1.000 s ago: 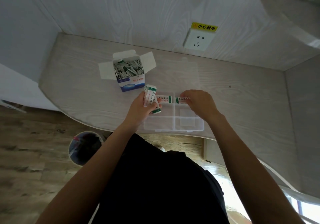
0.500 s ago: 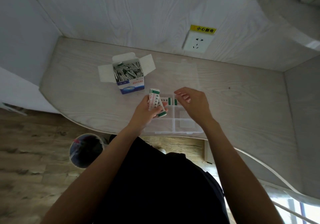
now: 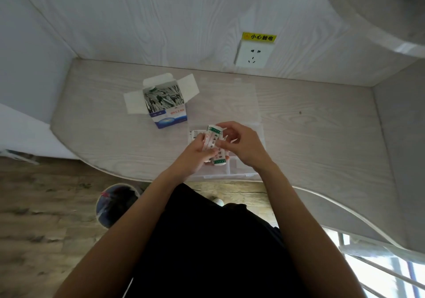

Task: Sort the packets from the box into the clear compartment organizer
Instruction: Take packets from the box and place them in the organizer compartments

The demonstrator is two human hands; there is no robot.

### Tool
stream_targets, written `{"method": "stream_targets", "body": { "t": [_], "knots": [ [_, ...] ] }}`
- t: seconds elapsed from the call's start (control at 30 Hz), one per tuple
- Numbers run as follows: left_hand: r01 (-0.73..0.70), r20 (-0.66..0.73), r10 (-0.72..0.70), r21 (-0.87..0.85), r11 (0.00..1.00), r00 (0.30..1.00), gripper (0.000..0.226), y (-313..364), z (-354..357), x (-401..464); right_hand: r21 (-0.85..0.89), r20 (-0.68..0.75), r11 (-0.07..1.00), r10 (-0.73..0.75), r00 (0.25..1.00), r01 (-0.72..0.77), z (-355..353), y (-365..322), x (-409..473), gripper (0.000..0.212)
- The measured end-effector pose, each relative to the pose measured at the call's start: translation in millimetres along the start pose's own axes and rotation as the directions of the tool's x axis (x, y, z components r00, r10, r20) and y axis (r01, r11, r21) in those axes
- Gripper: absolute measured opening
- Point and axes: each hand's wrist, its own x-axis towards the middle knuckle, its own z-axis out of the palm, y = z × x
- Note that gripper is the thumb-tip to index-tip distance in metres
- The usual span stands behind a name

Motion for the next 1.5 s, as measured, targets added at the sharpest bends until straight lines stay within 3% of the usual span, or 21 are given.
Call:
{"method": "stream_targets", "body": {
  "t": [0.17,0.27,0.5,0.63,0.77,1.0,1.2,1.4,1.5],
  "knots": [
    [-0.028,-0.119,0.016,-0.098,0.995,0.993,0.018,0,-4,0,0.078,-0.056,0.997,0.029,0.998,-0.025,2,0,-1,0.034],
    [-0.026,-0.122,0.015,-0.091,0.995,0.992,0.021,0,-10,1,0.109,-0.037,0.993,0.054,0.998,-0.049,4,-1,-2,0.030],
    [-0.043,-0.122,0.053,0.082,0.996,0.991,0.019,0,-16,-1,0.083,0.032,0.994,0.071,0.997,-0.074,3,-6,-4,0.026],
    [-0.077,-0.102,0.097,0.181,0.980,0.990,0.022,3,-13,-3,0.051,-0.067,0.994,0.100,0.993,-0.097,-7,0,-5,0.018],
    [-0.114,-0.067,0.137,0.265,0.957,0.988,0.021,4,-6,-1,0.072,-0.118,0.992,0.115,0.986,-0.107,-17,6,-13,0.024],
    [-0.108,-0.067,0.133,0.299,0.948,0.989,0.027,4,3,4,0.099,-0.059,0.983,0.158,0.986,-0.152,-14,8,-19,0.031],
    [-0.080,-0.152,0.117,0.227,0.971,0.981,0.018,-1,8,11,0.191,-0.190,0.963,0.228,0.955,-0.192,-14,13,-22,0.029],
    [-0.098,-0.252,0.074,-0.082,0.992,0.965,0.026,6,4,11,0.237,-0.324,0.954,0.254,0.911,-0.182,-27,22,-29,0.031],
    [-0.095,-0.250,0.073,-0.076,0.993,0.965,0.028,6,-10,9,0.115,-0.428,0.976,0.218,0.877,-0.187,-41,31,-33,0.027]
  ]
}}
